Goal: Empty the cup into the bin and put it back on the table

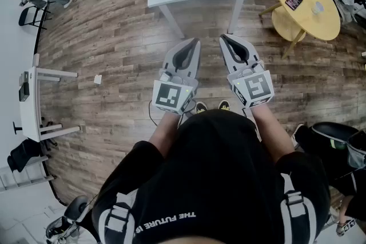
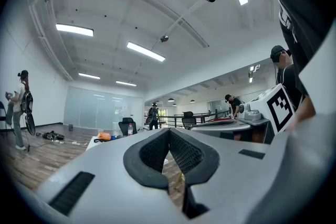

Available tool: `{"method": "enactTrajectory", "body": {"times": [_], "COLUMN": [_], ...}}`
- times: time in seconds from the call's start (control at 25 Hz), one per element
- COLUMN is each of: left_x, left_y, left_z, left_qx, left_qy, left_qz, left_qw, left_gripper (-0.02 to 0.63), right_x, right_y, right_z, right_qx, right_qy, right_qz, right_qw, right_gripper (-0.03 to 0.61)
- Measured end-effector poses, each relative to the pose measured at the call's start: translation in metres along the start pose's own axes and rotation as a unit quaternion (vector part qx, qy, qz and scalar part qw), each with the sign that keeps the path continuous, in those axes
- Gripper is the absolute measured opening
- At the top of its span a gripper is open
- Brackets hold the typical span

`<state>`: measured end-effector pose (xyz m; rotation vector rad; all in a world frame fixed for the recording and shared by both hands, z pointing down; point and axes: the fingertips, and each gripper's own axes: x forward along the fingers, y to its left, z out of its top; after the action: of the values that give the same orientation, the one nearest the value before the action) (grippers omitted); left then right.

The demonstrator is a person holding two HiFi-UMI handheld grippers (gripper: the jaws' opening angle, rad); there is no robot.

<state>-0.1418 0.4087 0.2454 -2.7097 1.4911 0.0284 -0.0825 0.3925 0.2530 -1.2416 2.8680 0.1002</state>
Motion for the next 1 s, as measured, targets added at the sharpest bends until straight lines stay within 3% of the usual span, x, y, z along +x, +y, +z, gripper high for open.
{"method": "enactTrajectory", "body": {"times": [0.56,0.8,1.0], "left_x": [-0.010,-0.015,-0.023], "left_y": [0.003,0.022,0.047], "left_z": [0.001,0.000,-0.003], "left_qx": [0.004,0.000,-0.003], "left_qy": [-0.002,-0.005,-0.006], "left_qz": [-0.005,-0.001,-0.003], "left_qw": [1.0000,1.0000,1.0000], "left_gripper": [0.021,0.021,0.021], "right_x": [0.002,0.015,0.037], "right_y": [0.011,0.009,0.042], "right_z": [0.004,0.008,0.007], "right_qx": [0.004,0.028,-0.085], "right_qy": [-0.008,-0.023,0.006], "right_qz": [-0.003,0.006,0.082], "right_qw": [1.000,0.999,0.993], "right_gripper": [0.017,0.017,0.017]}}
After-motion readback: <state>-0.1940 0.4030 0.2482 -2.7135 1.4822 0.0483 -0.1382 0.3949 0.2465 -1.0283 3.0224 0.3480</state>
